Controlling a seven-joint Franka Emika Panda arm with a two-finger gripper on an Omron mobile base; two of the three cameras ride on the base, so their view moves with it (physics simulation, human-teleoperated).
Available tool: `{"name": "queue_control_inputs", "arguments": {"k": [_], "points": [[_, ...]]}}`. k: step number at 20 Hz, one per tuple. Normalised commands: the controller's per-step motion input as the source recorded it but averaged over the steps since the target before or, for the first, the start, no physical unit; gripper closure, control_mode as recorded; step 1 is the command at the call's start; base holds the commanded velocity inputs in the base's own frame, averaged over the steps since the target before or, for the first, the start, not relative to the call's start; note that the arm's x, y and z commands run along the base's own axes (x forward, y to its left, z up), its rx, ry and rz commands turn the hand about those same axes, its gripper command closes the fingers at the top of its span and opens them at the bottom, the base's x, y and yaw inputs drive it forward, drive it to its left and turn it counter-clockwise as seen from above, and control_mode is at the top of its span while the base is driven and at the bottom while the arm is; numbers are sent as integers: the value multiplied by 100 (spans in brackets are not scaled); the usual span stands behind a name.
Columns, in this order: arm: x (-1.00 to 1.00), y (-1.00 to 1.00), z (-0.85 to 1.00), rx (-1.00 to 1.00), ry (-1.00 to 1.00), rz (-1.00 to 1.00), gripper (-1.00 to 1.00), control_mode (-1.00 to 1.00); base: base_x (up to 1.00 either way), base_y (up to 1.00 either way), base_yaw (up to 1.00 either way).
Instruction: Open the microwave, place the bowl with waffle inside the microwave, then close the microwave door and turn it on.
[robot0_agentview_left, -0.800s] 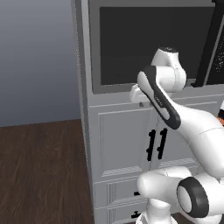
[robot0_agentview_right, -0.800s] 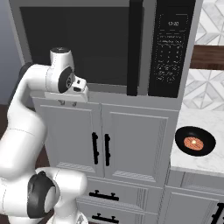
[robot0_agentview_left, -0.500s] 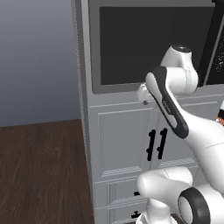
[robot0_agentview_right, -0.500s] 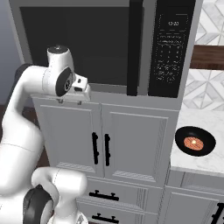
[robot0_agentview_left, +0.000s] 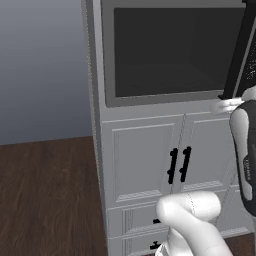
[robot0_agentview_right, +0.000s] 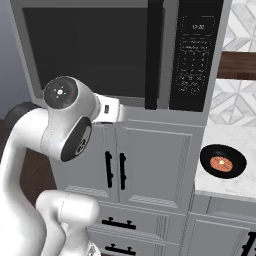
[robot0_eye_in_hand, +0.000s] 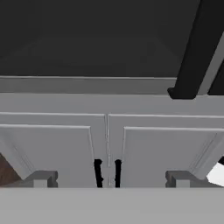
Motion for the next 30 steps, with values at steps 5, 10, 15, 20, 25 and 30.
{"name": "queue_control_inputs", "arguments": {"k": [5, 10, 15, 20, 25, 30], "points": [[-4, -64, 16, 0, -5, -15, -100, -100, 0, 0, 0], [-3, 0, 0, 0, -1, 0, -100, -100, 0, 0, 0], [-27, -2, -1, -1, -1, -1, -100, -100, 0, 0, 0], [0, -41, 32, 11, -15, -1, -100, -100, 0, 0, 0], [7, -48, 36, 17, -14, 0, -100, -100, 0, 0, 0], [10, -49, 11, 12, -2, 0, -100, -100, 0, 0, 0]]}}
